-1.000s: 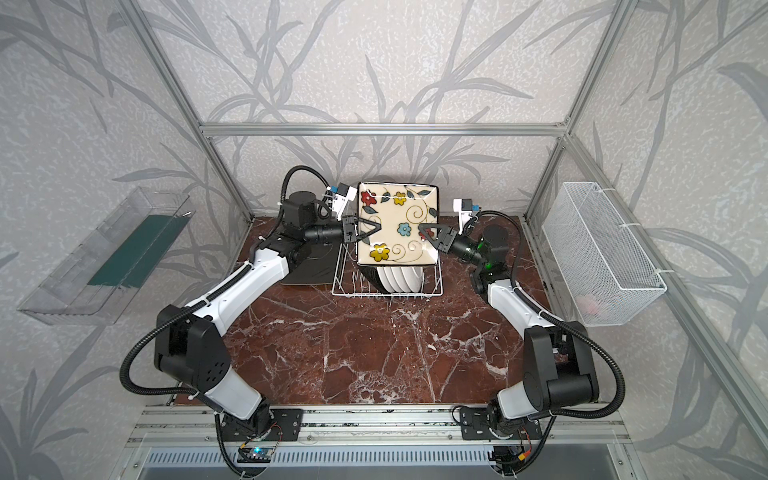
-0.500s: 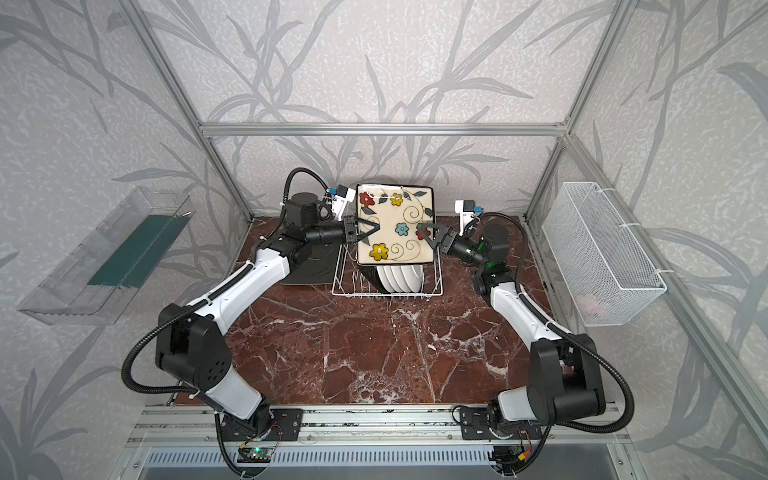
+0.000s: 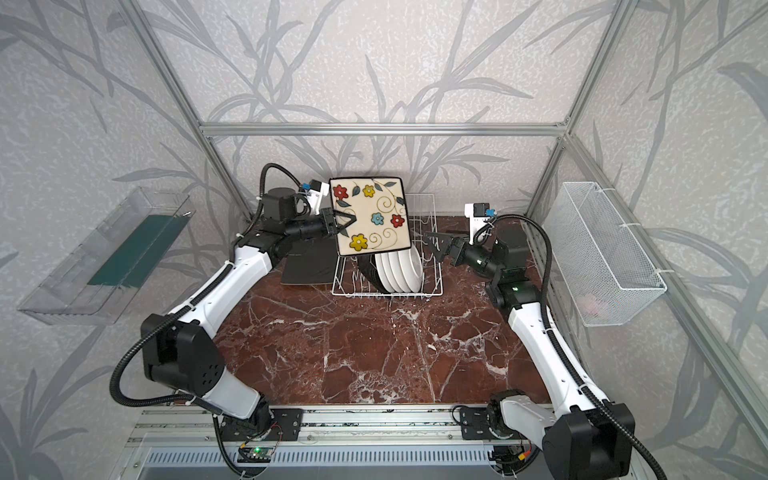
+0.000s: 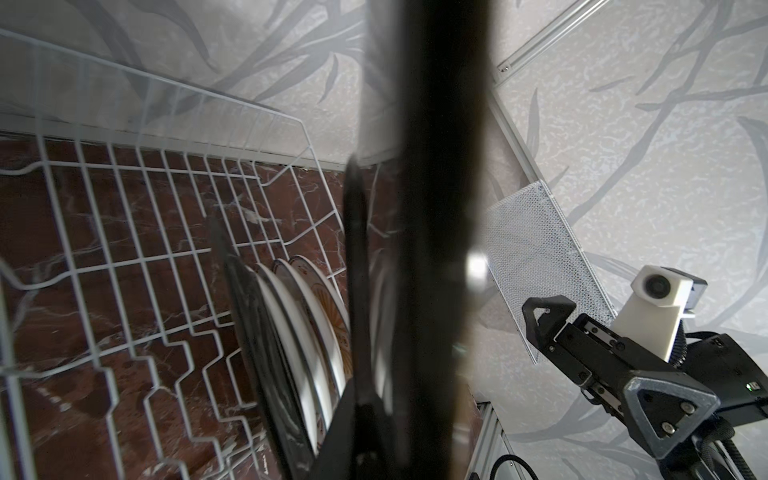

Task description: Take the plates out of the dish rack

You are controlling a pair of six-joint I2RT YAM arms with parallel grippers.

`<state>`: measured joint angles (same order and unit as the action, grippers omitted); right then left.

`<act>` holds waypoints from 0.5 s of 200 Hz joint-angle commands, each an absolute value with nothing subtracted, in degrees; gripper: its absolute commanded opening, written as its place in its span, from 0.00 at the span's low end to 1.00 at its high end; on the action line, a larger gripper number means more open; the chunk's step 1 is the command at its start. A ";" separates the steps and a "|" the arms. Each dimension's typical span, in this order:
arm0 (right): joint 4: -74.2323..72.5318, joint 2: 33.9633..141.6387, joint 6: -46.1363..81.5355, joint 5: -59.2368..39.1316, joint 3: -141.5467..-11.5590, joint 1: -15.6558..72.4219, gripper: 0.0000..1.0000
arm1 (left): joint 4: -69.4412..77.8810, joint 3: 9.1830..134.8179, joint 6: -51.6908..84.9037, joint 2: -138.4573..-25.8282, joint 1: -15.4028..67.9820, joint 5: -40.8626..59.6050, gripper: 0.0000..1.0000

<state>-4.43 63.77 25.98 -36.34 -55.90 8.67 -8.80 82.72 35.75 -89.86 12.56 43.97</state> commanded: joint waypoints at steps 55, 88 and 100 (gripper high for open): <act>8.23 59.19 13.61 -36.25 -55.52 8.55 0.99 | -19.90 95.04 25.65 -79.36 4.75 41.07 0.00; 10.36 57.04 9.35 -36.30 -54.44 9.08 0.99 | -33.93 101.71 17.01 -80.94 2.65 35.76 0.00; 10.07 55.83 8.17 -36.21 -53.76 9.55 0.99 | -37.66 103.42 14.75 -81.60 1.83 34.39 0.00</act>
